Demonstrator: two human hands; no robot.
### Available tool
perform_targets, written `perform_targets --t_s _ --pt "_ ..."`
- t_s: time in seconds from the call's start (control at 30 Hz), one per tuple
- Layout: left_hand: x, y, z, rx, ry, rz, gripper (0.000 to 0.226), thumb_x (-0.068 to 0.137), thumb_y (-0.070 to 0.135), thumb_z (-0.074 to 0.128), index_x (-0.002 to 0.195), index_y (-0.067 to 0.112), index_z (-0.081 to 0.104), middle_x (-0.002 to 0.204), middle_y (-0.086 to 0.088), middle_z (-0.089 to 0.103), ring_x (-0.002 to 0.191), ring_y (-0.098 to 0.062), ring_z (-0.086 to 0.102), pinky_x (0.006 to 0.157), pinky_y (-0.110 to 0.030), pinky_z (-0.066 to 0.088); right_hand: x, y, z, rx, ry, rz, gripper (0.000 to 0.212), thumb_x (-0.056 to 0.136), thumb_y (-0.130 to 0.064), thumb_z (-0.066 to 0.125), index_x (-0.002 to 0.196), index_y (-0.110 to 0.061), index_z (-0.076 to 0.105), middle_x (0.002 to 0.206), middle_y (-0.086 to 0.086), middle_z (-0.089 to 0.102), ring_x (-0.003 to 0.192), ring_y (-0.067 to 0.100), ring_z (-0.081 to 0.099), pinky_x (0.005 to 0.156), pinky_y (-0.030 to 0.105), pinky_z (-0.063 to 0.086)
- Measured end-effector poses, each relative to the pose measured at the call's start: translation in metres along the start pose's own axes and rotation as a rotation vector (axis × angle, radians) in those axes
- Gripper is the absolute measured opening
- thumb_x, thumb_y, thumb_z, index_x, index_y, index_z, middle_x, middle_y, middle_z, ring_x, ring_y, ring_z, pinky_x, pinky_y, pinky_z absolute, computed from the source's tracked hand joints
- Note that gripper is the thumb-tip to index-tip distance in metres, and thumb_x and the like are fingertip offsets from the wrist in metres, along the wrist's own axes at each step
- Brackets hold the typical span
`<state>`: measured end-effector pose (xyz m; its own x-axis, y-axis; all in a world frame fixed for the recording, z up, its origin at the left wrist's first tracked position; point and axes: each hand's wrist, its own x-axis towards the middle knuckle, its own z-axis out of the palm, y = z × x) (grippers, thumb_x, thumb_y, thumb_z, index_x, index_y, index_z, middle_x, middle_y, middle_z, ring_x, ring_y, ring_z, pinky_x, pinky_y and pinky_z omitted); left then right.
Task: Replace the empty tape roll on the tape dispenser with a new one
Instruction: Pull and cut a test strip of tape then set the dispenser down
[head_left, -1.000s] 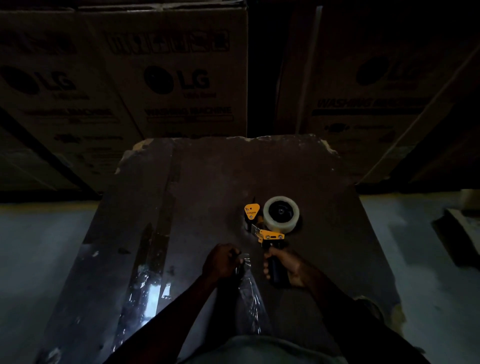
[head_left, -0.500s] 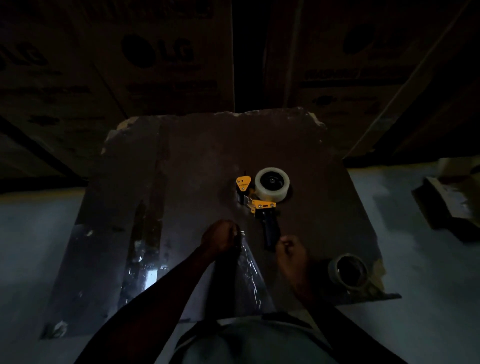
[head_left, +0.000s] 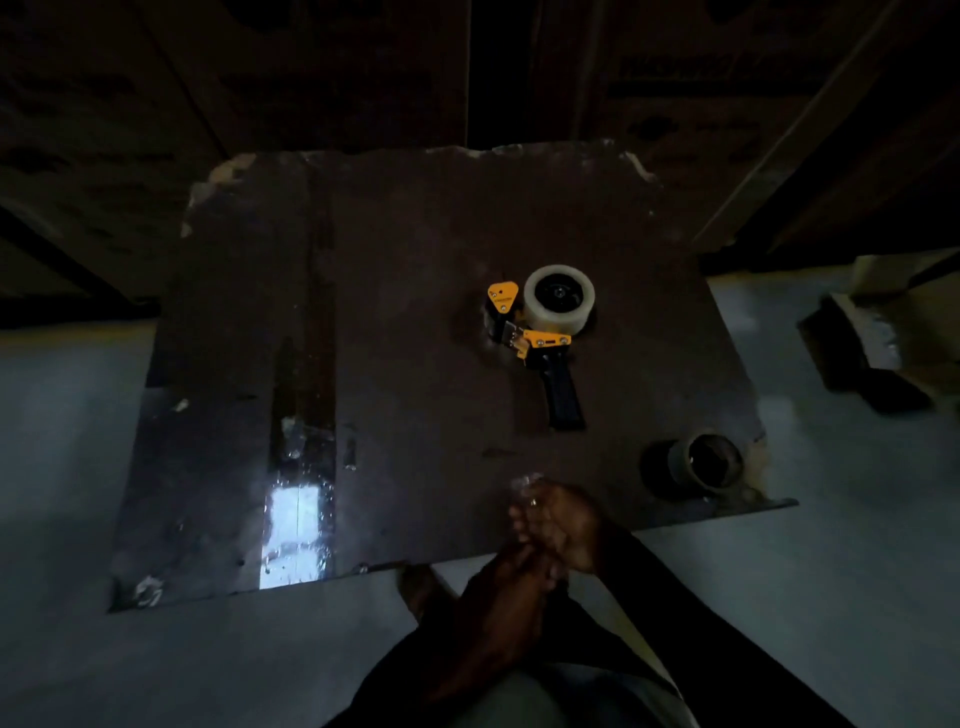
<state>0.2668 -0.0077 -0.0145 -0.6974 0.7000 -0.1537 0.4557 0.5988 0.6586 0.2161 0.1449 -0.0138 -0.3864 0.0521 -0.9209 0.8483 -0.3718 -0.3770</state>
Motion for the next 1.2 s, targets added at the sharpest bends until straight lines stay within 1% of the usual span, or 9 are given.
perform_targets --t_s 0.13,0.33,0.5,0.67,0.77,0.83,0.9,1.03,1.2 --pt "-0.014 0.021 -0.003 -0.262 0.180 -0.146 0.014 0.093 0.025 0.045 0.088 0.018 0.057 0.093 0.002 0.063 0.086 -0.009 0.054 0.077 -0.021 0.039 -0.008 0.021 -0.001 0.025 0.080 -0.062 0.018 0.093 -0.024 0.057 0.077 -0.018 0.059 0.051 -0.003 0.049 0.037 0.009 0.043 0.037 0.018 0.034" --pt "-0.017 0.027 -0.005 -0.467 0.164 -0.491 0.010 0.078 0.022 0.061 0.072 0.027 0.056 0.069 0.014 0.058 0.064 0.004 0.054 0.061 -0.005 0.037 -0.031 0.057 -0.031 0.131 0.084 -0.054 0.027 0.097 -0.019 0.044 0.071 -0.016 0.052 0.046 -0.003 0.039 0.033 0.009 0.033 0.037 0.016 0.024" --pt "-0.009 0.033 0.024 -0.697 0.251 -0.686 0.003 0.072 0.035 0.060 0.073 0.038 0.061 0.075 0.010 0.066 0.071 -0.010 0.062 0.073 -0.032 0.050 -0.065 0.080 -0.063 -0.175 0.237 -0.199 0.021 0.092 -0.012 0.048 0.075 -0.014 0.060 0.055 0.001 0.047 0.043 0.013 0.042 0.043 0.019 0.033" --pt "0.007 0.060 0.042 -0.670 0.336 -0.684 0.010 0.087 0.031 0.061 0.097 0.033 0.060 0.111 0.003 0.064 0.105 -0.015 0.061 0.093 -0.032 0.049 -0.079 0.109 -0.100 -0.676 0.297 -0.548 0.037 0.096 -0.009 0.044 0.071 -0.025 0.065 0.077 -0.007 0.065 0.078 0.012 0.059 0.069 0.024 0.042" --pt "0.016 0.087 0.045 -0.749 0.264 -0.683 0.018 0.095 0.034 0.054 0.112 0.033 0.058 0.121 0.013 0.055 0.118 -0.008 0.053 0.096 -0.021 0.040 -0.088 0.112 -0.112 -0.810 0.270 -0.717 0.034 0.092 -0.033 0.035 0.078 -0.022 0.065 0.082 -0.002 0.070 0.080 0.015 0.063 0.075 0.030 0.047" --pt "0.020 0.110 0.046 -0.837 0.152 -0.748 0.029 0.098 0.038 0.047 0.122 0.025 0.057 0.118 0.015 0.052 0.114 -0.004 0.048 0.093 -0.017 0.034 -0.093 0.112 -0.122 -0.856 0.276 -0.786 0.041 0.081 -0.044 0.027 0.071 -0.024 0.062 0.078 -0.002 0.071 0.077 0.017 0.064 0.072 0.035 0.049" --pt "0.023 0.125 0.053 -1.031 0.112 -0.809 0.043 0.096 0.046 0.047 0.120 0.015 0.061 0.121 0.004 0.062 0.114 -0.014 0.058 0.097 -0.031 0.045 -0.099 0.111 -0.129 -0.883 0.289 -0.845 0.039 0.079 -0.047 0.026 0.067 -0.027 0.058 0.074 0.000 0.070 0.072 0.020 0.065 0.067 0.035 0.049" --pt "0.026 0.144 0.061 -1.278 0.164 -0.890 0.044 0.090 0.049 0.053 0.103 0.011 0.071 0.103 -0.009 0.075 0.097 -0.020 0.070 0.077 -0.028 0.053 -0.112 0.098 -0.132 -0.863 0.308 -0.960 0.044 0.080 -0.051 0.030 0.081 -0.025 0.065 0.081 -0.005 0.073 0.075 0.012 0.066 0.068 0.032 0.052" --pt "0.036 0.157 0.052 -1.396 0.159 -0.898 0.047 0.093 0.051 0.046 0.100 0.014 0.074 0.093 -0.008 0.077 0.086 -0.021 0.072 0.071 -0.030 0.055 -0.114 0.077 -0.133 -0.812 0.315 -0.988 0.049 0.087 -0.053 0.022 0.083 -0.023 0.061 0.083 -0.003 0.069 0.080 0.015 0.065 0.073 0.031 0.049"
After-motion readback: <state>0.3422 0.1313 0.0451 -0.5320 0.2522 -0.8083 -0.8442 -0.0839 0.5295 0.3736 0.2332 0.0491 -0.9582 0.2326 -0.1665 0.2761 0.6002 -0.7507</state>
